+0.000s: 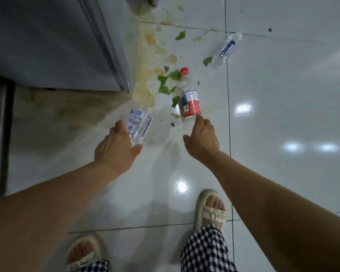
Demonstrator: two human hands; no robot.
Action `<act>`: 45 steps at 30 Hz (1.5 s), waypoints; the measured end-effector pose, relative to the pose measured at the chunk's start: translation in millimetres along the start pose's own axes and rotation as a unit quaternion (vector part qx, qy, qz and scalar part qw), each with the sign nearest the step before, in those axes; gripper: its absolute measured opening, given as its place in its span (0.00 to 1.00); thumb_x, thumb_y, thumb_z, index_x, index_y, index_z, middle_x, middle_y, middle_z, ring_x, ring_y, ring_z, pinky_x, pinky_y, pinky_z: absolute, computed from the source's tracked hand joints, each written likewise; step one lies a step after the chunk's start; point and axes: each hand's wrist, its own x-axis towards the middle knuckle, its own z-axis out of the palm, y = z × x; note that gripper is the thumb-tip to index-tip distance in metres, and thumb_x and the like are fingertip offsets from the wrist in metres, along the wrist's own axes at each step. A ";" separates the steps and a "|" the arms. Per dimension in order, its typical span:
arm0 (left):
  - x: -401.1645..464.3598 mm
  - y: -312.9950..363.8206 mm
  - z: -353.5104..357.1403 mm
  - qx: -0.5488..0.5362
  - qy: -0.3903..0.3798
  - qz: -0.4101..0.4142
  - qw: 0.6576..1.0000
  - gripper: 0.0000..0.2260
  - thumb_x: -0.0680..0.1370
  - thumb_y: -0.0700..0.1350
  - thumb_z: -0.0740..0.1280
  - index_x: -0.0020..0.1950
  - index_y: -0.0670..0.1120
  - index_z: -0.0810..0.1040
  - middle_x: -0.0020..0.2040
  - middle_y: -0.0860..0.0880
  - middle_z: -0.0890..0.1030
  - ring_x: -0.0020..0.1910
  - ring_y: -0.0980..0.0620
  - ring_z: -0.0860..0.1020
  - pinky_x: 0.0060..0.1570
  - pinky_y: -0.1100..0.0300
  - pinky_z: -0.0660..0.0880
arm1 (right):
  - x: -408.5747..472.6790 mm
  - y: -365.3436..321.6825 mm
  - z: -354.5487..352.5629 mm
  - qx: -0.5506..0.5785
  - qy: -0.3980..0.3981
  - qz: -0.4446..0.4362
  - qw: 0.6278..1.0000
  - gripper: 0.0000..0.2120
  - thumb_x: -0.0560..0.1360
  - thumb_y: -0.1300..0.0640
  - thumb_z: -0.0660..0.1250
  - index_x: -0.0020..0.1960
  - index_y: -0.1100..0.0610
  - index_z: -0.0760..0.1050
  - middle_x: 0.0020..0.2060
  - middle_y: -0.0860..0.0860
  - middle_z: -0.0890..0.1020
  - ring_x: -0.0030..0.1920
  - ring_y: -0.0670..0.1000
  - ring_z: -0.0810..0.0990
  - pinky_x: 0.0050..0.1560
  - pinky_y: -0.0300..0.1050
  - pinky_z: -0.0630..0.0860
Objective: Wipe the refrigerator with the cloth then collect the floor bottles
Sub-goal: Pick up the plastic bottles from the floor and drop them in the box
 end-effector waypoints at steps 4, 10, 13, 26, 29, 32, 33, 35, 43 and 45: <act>29.6 22.9 33.0 -0.020 0.010 -0.039 0.999 0.26 0.74 0.53 0.67 0.63 0.40 0.60 0.59 0.38 0.73 0.54 0.37 0.75 0.44 0.51 0.68 | 55.0 24.9 11.2 0.031 0.008 0.003 0.999 0.32 0.76 0.54 0.66 0.73 0.59 0.53 0.65 0.59 0.68 0.63 0.58 0.69 0.62 0.54 0.70; 65.9 42.0 77.9 -0.049 0.036 -0.049 0.997 0.26 0.74 0.50 0.68 0.65 0.41 0.60 0.61 0.40 0.73 0.57 0.38 0.74 0.50 0.49 0.70 | 125.5 49.3 40.6 -0.011 0.052 -0.002 0.999 0.36 0.76 0.47 0.64 0.75 0.58 0.49 0.66 0.59 0.67 0.64 0.58 0.68 0.63 0.54 0.66; 83.2 48.2 93.6 -0.051 0.042 -0.050 0.997 0.27 0.74 0.50 0.67 0.66 0.41 0.60 0.62 0.40 0.72 0.58 0.38 0.74 0.50 0.50 0.70 | 152.5 58.5 51.0 -0.024 0.051 0.010 0.998 0.36 0.75 0.43 0.64 0.74 0.59 0.52 0.64 0.59 0.70 0.63 0.59 0.69 0.63 0.54 0.66; 78.4 118.0 32.1 -0.008 0.029 -0.040 0.999 0.27 0.74 0.51 0.68 0.65 0.41 0.60 0.61 0.40 0.72 0.56 0.38 0.74 0.46 0.52 0.68 | 125.7 78.0 -30.3 0.129 -0.037 0.091 0.987 0.31 0.75 0.45 0.65 0.69 0.61 0.57 0.59 0.61 0.73 0.57 0.60 0.75 0.59 0.56 0.74; 69.8 165.6 -3.8 -0.002 0.029 -0.028 0.999 0.25 0.74 0.51 0.67 0.64 0.41 0.61 0.62 0.40 0.72 0.57 0.37 0.74 0.45 0.52 0.67 | 110.5 94.6 -89.5 0.165 -0.023 0.105 0.980 0.31 0.75 0.46 0.66 0.68 0.62 0.58 0.60 0.61 0.73 0.57 0.61 0.75 0.59 0.56 0.74; 63.8 221.2 -40.6 -0.008 0.032 -0.004 0.999 0.26 0.74 0.51 0.67 0.64 0.40 0.61 0.61 0.39 0.72 0.56 0.37 0.74 0.48 0.50 0.70 | 99.8 114.1 -151.6 0.187 -0.029 0.124 0.974 0.31 0.75 0.46 0.66 0.69 0.61 0.57 0.60 0.60 0.73 0.58 0.60 0.75 0.59 0.58 0.74; 61.7 238.5 -51.7 -0.014 0.032 -0.005 0.999 0.26 0.75 0.51 0.67 0.64 0.39 0.61 0.61 0.39 0.72 0.57 0.37 0.74 0.50 0.49 0.72 | 96.7 120.7 -170.8 0.185 -0.034 0.125 0.974 0.31 0.75 0.46 0.66 0.69 0.60 0.57 0.60 0.60 0.73 0.58 0.60 0.75 0.59 0.58 0.74; 58.2 272.5 -71.2 -0.021 0.035 -0.007 0.999 0.26 0.75 0.51 0.67 0.64 0.40 0.61 0.62 0.39 0.72 0.57 0.37 0.74 0.53 0.47 0.73 | 92.6 132.6 -207.3 0.183 -0.036 0.127 0.974 0.31 0.75 0.46 0.66 0.69 0.60 0.57 0.60 0.61 0.73 0.58 0.60 0.75 0.59 0.58 0.74; 73.3 349.8 -108.9 -0.035 0.021 -0.006 0.999 0.26 0.76 0.51 0.66 0.66 0.40 0.59 0.63 0.40 0.71 0.58 0.39 0.73 0.56 0.45 0.72 | 115.3 151.3 -298.4 0.220 -0.015 0.151 0.964 0.30 0.75 0.47 0.67 0.68 0.61 0.59 0.60 0.60 0.73 0.58 0.61 0.75 0.60 0.58 0.73; 86.2 356.6 -114.2 -0.029 0.017 -0.010 0.999 0.26 0.76 0.51 0.66 0.67 0.41 0.58 0.62 0.40 0.71 0.57 0.39 0.74 0.55 0.45 0.73 | 127.1 150.9 -309.1 0.224 -0.013 0.156 0.962 0.30 0.75 0.48 0.67 0.68 0.61 0.59 0.60 0.61 0.74 0.57 0.61 0.75 0.59 0.58 0.74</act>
